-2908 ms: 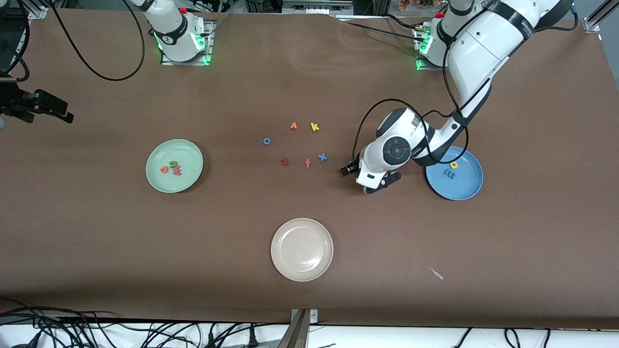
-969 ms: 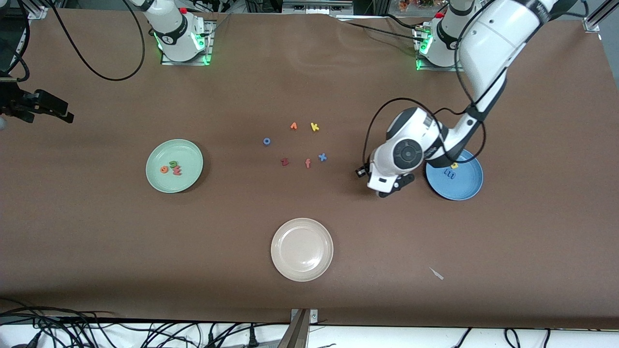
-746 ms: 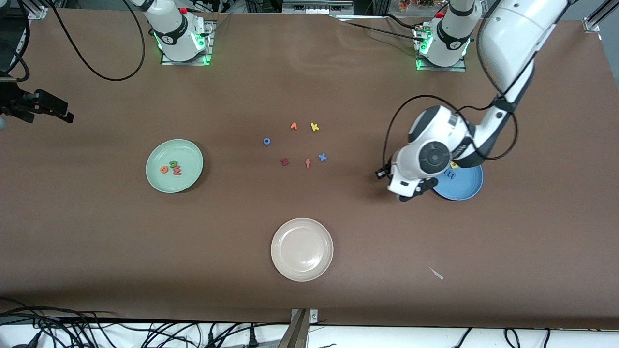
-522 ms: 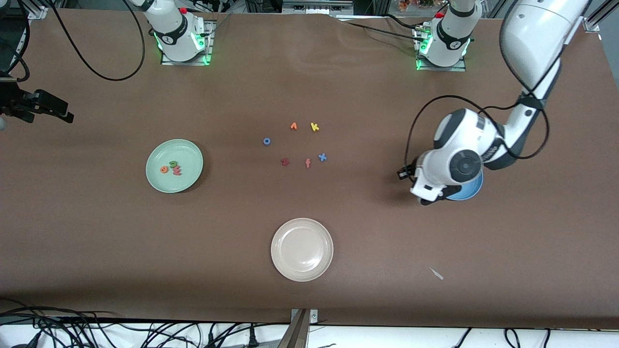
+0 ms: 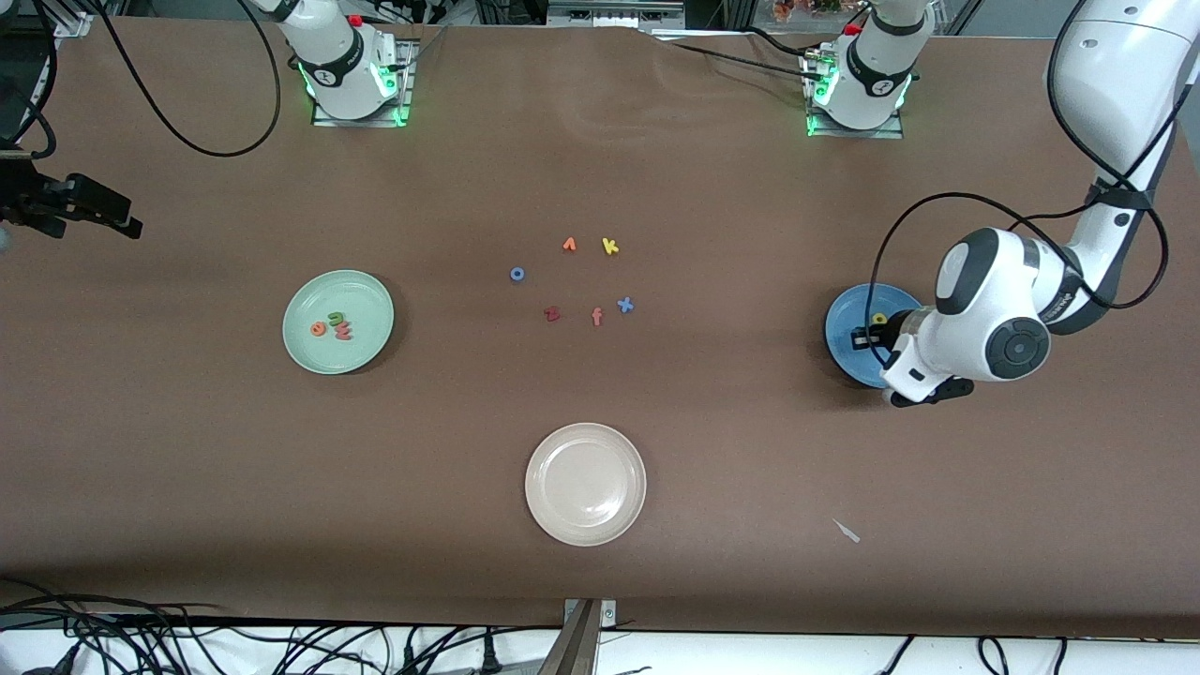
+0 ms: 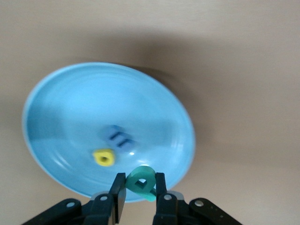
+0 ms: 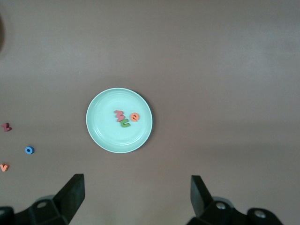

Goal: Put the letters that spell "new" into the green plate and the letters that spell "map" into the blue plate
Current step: 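Carry the cyan p to the blue plate and open the left gripper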

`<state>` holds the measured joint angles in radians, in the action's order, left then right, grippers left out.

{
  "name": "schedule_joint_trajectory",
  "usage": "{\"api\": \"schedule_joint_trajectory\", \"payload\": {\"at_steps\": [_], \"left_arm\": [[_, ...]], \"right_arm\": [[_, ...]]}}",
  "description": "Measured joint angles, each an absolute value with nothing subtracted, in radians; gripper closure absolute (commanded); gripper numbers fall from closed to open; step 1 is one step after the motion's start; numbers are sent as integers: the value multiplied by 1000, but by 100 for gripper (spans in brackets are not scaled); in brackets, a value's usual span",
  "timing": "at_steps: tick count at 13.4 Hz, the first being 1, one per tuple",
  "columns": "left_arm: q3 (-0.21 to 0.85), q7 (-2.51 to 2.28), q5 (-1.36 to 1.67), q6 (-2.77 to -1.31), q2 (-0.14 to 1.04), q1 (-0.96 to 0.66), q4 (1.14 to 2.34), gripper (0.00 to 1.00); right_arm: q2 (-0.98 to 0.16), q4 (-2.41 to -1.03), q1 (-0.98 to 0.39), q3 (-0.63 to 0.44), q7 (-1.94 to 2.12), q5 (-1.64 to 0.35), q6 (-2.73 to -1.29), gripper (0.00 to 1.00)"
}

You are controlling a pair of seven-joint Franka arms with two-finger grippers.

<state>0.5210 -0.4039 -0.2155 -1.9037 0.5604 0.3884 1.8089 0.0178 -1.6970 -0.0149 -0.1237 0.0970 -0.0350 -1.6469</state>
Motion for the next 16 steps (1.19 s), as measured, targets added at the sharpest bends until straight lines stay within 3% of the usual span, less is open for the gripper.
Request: {"api": "schedule_joint_trajectory", "payload": {"at_steps": [5,6,8,10,13,16], "left_arm": [[520,-360,-257,-1907,604,432,1820,86],[522,-360,-257,-1916,617,432,1820,73],[524,-360,-257,-1930,635,431,1821,26],[524,-360,-257,-1932,636,432,1817,5],[530,-348,-258,-1929,621,432,1776,1],[550,-308,-258,-1793,588,431,1654,1]], "right_arm": [[18,-1697,-15,-124,97,-35,-1647,0],[18,-1697,-15,-124,97,-35,-1647,0],[18,-1697,-15,-124,97,-35,-1647,0],[18,-1697,-15,-124,97,-35,-1646,0],[18,-1697,-15,-124,97,-35,-1646,0],[17,-1697,-15,-124,97,-35,-1646,0]]}}
